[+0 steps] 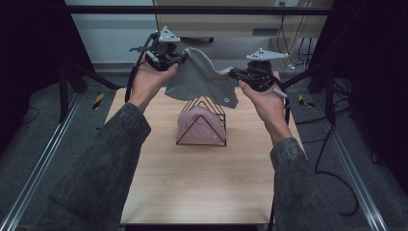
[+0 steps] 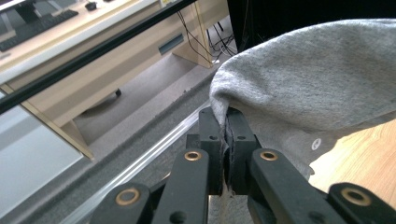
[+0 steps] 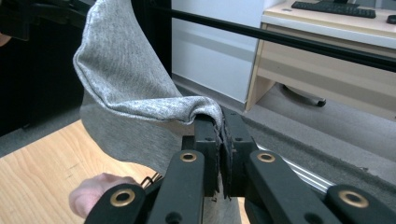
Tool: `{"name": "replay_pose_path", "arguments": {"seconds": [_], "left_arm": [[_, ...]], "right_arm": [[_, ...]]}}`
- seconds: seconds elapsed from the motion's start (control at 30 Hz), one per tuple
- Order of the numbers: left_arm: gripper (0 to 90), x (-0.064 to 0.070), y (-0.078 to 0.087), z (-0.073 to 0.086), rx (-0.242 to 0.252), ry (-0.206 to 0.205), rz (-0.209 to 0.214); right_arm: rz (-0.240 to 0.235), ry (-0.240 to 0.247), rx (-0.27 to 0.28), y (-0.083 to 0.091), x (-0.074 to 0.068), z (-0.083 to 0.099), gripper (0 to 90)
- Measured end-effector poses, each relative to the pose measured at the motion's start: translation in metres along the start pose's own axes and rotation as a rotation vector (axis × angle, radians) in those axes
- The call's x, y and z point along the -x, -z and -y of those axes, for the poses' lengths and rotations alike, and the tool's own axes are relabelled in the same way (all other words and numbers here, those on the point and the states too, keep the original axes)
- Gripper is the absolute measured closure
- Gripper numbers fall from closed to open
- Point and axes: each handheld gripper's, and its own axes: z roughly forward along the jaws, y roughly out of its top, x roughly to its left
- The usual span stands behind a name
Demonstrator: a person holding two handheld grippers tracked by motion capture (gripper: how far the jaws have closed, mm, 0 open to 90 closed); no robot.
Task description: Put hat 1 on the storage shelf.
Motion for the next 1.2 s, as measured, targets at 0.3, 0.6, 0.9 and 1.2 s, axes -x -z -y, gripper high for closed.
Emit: {"name": "replay_pose_path", "arguments": {"seconds": [0.3, 0.6, 0.9, 1.2], "left_arm": [[87.3, -0.003, 0.002, 0.002, 0.014, 0.026, 0.019], [87.3, 0.001, 0.014, -0.003, -0.006, 0.019, 0.024], [87.3, -0.011, -0.002, 0.013, -0.018, 0.050, 0.022], [87.1, -0.016, -0.024, 0.030, -0.011, 0.079, 0.026]], "right_arm": [[0.008, -0.010, 0.017, 0.005, 0.003, -0.004, 87.1], [0.018, 0.002, 0.035, 0.021, 0.002, -0.018, 87.1], [0.019, 0.015, 0.001, 0.007, 0.002, -0.016, 87.1], [0.014, 0.006, -0.030, -0.011, 0.009, -0.009, 87.1]]}}
